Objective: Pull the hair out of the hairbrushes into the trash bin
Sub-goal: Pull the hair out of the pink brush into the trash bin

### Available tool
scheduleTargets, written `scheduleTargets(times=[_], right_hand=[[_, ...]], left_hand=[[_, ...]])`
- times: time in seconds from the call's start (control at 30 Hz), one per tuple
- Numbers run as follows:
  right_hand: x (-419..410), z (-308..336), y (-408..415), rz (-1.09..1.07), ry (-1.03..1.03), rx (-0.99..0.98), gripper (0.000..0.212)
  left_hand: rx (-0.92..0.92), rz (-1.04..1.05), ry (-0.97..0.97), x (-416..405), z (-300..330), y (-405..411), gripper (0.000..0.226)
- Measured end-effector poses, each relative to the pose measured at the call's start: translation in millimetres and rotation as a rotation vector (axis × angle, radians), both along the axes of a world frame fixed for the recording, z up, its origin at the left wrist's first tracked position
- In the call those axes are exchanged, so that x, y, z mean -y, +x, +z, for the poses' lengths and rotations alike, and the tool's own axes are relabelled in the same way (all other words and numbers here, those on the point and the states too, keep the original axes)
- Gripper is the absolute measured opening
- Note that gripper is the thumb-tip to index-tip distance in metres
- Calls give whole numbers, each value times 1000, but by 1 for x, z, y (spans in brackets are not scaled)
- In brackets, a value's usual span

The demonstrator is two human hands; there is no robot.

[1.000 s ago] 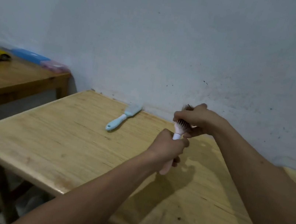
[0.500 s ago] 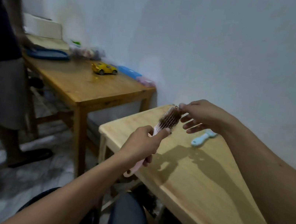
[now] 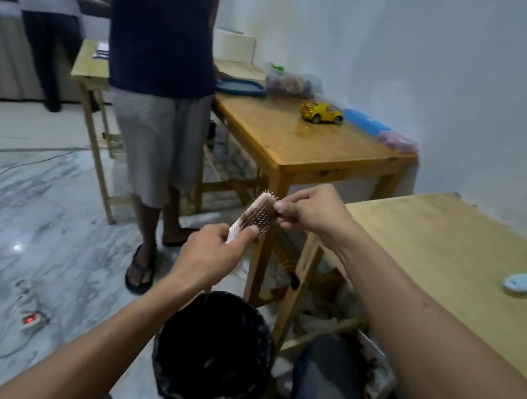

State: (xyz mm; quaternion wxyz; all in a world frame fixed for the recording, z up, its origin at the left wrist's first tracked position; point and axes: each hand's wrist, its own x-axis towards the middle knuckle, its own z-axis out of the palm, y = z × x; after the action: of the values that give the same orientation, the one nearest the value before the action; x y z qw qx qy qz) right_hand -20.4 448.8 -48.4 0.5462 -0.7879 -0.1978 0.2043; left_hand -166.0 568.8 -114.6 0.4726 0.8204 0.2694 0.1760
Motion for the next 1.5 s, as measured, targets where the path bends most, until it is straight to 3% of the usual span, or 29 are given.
scheduleTargets(times=[0.17, 0.4, 0.6, 0.8, 0.87, 1.0, 1.07, 1.2, 1.27, 1.37, 1.5], right_hand=[[-32, -42, -11, 45, -44, -140, 6], [-40, -74, -25, 141, -164, -280, 18], [-41, -101, 0, -123, -142, -371, 9], [-40, -139, 17, -255, -198, -272, 17], [-37, -147, 16, -194, -270, -252, 17], [-31, -152, 8, 124, -514, -202, 29], [-34, -158, 6, 191, -454, -182, 43], [-41, -166, 0, 294, -98, -364, 54], [-43, -167, -5, 369, -62, -350, 48], [-43, -168, -9, 348, -68, -279, 17], [-37, -164, -6, 262, -121, -237, 14]], left_hand=[[-54, 68, -111, -27, -32, -30, 67], [-188, 106, -41, -46, -84, -58, 59], [-327, 206, -44, -67, -113, -85, 60], [-365, 285, -24, -74, -122, -90, 62], [-348, 287, -11, -72, -121, -85, 63], [-348, 265, 40, -64, -118, -75, 64], [-351, 250, 99, -57, -114, -70, 62], [-343, 196, 210, -47, -108, -62, 58], [-333, 194, 243, -44, -106, -59, 56], [-346, 224, 261, -48, -106, -58, 57], [-399, 292, 221, -62, -113, -61, 60]])
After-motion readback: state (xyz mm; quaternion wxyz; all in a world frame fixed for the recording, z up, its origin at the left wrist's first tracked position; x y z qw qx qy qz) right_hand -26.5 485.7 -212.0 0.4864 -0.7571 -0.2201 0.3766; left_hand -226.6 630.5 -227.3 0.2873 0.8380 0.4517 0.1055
